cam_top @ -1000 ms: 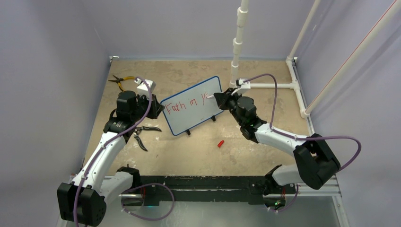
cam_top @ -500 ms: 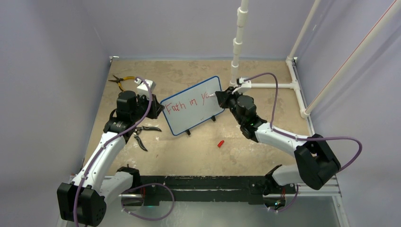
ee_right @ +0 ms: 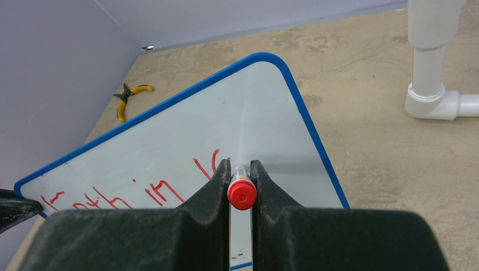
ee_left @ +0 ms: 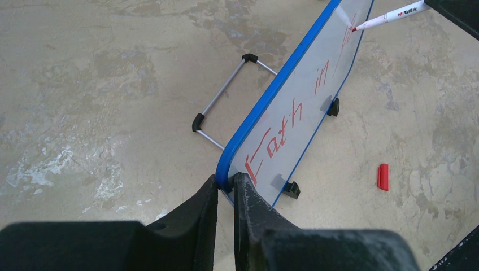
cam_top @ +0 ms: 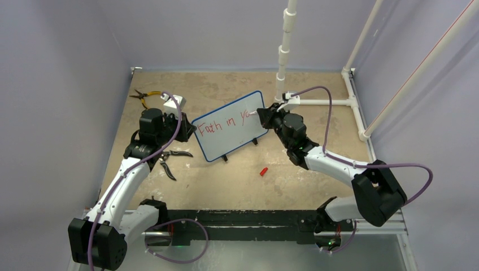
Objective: Write a sentence on the whiteboard
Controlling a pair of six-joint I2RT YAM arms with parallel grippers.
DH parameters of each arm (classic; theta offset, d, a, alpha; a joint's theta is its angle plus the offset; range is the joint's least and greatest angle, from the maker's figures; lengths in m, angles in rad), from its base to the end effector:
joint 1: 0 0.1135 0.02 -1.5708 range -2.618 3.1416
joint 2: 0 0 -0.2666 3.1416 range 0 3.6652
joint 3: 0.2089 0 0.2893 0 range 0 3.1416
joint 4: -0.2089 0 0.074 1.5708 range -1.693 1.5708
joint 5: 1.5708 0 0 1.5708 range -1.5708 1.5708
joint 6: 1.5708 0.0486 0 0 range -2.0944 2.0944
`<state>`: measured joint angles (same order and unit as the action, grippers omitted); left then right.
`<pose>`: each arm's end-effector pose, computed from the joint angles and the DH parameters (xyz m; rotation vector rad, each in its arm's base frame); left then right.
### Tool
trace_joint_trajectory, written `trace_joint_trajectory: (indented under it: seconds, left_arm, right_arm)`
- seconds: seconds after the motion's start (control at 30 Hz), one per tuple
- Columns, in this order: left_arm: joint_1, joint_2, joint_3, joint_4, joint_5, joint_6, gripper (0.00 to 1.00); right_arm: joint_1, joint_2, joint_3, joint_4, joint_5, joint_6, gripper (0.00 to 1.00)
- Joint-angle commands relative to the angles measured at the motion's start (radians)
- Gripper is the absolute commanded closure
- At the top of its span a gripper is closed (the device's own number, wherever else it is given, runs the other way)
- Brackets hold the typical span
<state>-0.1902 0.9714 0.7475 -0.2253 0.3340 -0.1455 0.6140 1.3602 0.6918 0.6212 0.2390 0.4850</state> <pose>0.2591 -0.0661 0.2772 0.2596 2.0199 -0.5491 0.2883 0.1892 0.2402 0.0820 1.6544 0.6513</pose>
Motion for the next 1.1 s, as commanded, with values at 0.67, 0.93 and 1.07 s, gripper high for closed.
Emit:
trace_joint_trajectory:
  seconds: [0.67,0.93,1.07]
  left_arm:
    - [0.001,0.006,-0.008,0.007,0.004,0.015,1.00]
    - [0.000,0.004,-0.008,0.006,0.003,0.015,1.00]
    - [0.001,0.005,-0.008,0.006,0.005,0.015,1.00]
  right_arm:
    - [-0.005,-0.028,0.033,0.079,-0.029,-0.042,1.00]
    - [-0.006,-0.086,0.016,0.048,-0.018,-0.036,1.00]
    - [-0.005,-0.105,0.009,0.029,0.003,-0.032,1.00]
